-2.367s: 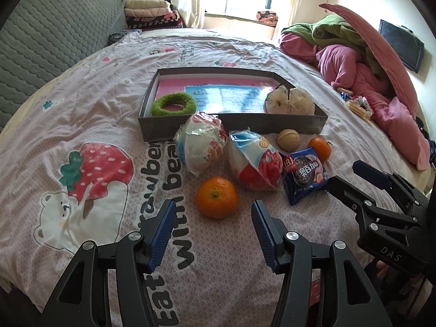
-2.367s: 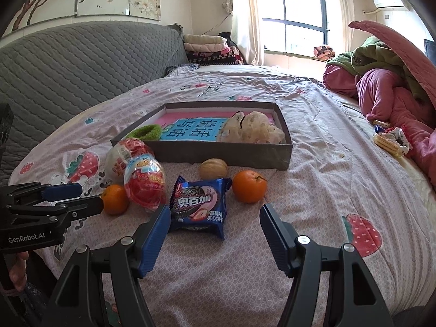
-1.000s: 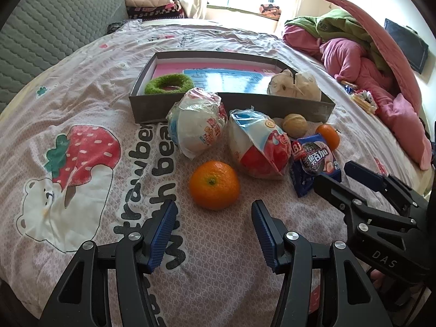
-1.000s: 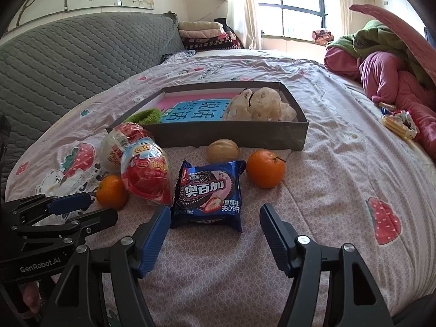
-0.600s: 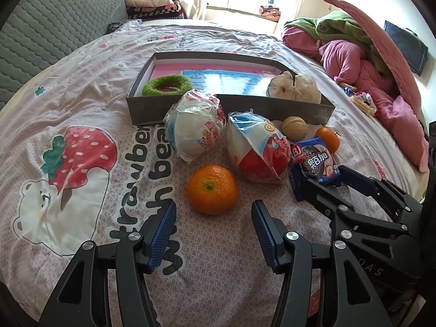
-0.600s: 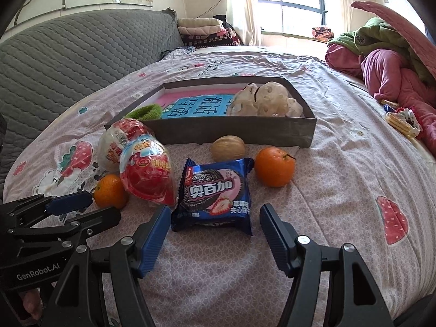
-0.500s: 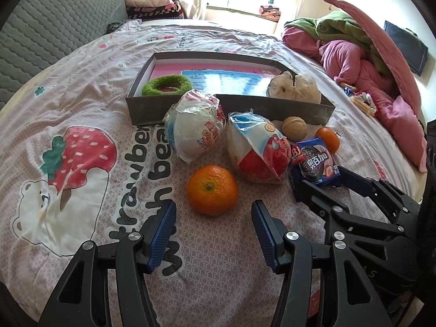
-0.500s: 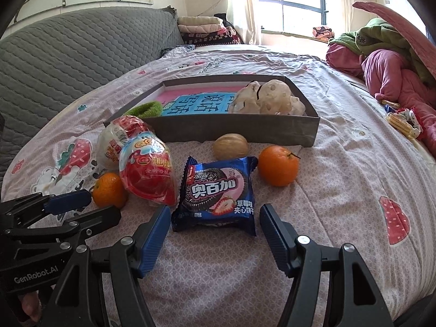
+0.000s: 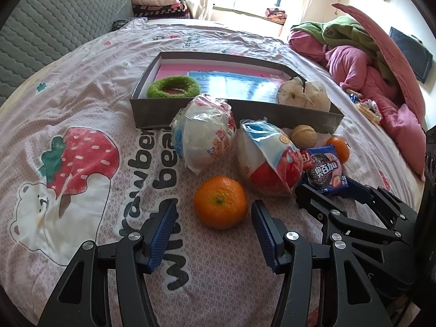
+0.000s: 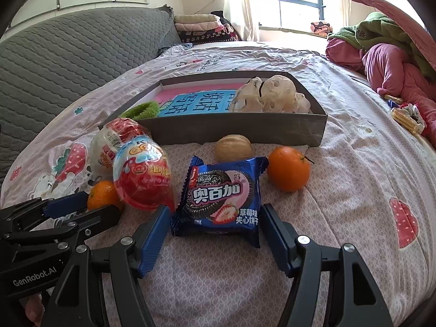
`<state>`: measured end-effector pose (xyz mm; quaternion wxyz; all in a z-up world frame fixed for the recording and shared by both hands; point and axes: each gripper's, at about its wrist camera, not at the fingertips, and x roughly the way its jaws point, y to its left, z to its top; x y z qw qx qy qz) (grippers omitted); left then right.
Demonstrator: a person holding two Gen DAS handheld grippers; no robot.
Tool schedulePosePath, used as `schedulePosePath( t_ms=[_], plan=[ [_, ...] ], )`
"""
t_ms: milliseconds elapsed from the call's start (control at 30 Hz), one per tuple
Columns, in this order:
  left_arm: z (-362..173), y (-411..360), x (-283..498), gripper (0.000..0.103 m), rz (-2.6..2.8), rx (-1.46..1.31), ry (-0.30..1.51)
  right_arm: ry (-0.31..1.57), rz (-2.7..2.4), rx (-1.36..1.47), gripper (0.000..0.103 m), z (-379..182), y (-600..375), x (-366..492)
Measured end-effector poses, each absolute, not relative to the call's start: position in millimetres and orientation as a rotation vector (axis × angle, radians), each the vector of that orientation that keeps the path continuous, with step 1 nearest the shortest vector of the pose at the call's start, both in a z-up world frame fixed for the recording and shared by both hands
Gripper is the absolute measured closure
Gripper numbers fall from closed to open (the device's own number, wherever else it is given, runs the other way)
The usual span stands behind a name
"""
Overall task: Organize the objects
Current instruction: 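Close right tool on blue cookie packet while left tool grasps mandarin orange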
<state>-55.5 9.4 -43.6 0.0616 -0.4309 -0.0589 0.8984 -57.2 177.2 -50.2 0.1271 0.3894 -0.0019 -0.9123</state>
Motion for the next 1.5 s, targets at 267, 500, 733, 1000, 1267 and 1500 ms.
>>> schedulePosePath(
  t_ms=[267, 500, 733, 1000, 1267, 1500],
  plan=[
    [-45.8, 8.1, -60.3, 0.044, 2.737, -1.304, -0.167, -0.045, -2.682, 1.184, 0.036, -52.2, 172.6, -70.8],
    [-48.9, 8.0, -65.0, 0.044, 2.736, -1.314, -0.168, 0.017, -2.707, 1.183, 0.036, -56.9, 168.8, -71.9],
    [-51.2, 11.2, -68.1, 0.044, 2.752, -1.317, -0.146, 0.081, -2.705, 1.158, 0.040, -58.1, 167.3, -70.0],
    [-54.0, 17.9, -68.5, 0.048, 2.758, -1.282, -0.103, 0.012, -2.670, 1.124, 0.051, -52.9, 178.5, -66.3],
    [-52.8, 17.0, -65.3, 0.062, 2.731, -1.251, -0.135, -0.003, -2.644, 1.111, 0.051, -51.4, 181.1, -62.0],
    [-49.5, 17.5, -59.1, 0.062, 2.720, -1.232, -0.137, -0.047, -2.625, 1.099, 0.051, -49.1, 186.3, -59.6]
  ],
)
